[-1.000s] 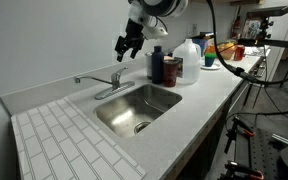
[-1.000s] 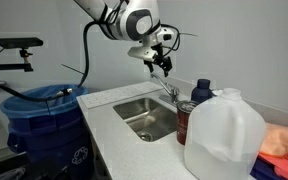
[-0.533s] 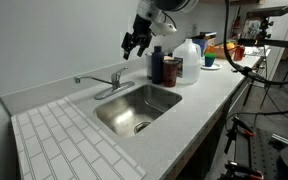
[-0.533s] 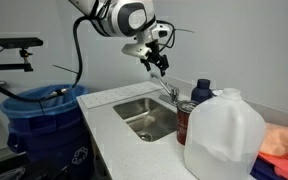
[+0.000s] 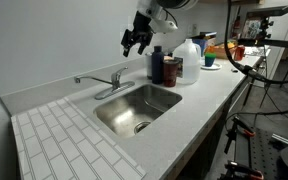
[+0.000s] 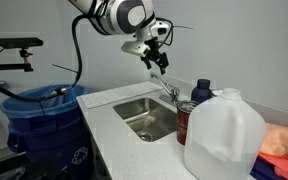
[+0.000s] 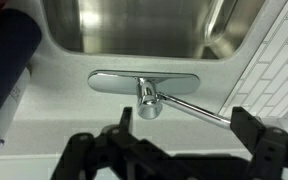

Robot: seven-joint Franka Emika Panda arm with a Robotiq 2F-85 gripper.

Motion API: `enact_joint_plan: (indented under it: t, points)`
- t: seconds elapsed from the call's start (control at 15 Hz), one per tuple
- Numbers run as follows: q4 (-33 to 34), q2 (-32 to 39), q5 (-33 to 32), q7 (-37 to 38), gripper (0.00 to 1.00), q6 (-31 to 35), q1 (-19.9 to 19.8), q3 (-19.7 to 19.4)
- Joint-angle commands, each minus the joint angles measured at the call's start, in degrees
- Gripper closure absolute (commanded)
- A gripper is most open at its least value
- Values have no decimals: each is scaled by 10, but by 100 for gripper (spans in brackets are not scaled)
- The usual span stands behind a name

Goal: Turn the faucet to the left

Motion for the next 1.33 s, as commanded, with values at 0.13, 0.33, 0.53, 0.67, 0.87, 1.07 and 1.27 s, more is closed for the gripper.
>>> enact_joint_plan:
  t: [0.13, 0.33, 0.53, 0.67, 0.87, 1.07, 1.27]
  points:
    - [-13, -20, -9, 18, 0, -16, 5, -5]
    - [1, -1, 1, 1, 0, -8, 5, -5]
    - [1, -2, 1, 1, 0, -12, 5, -5]
    - [1, -2, 1, 1, 0, -12, 5, -5]
    - [1, -2, 1, 1, 0, -12, 5, -5]
    - [1, -2, 1, 1, 0, -12, 5, -5]
    - [1, -2, 1, 1, 0, -12, 5, -5]
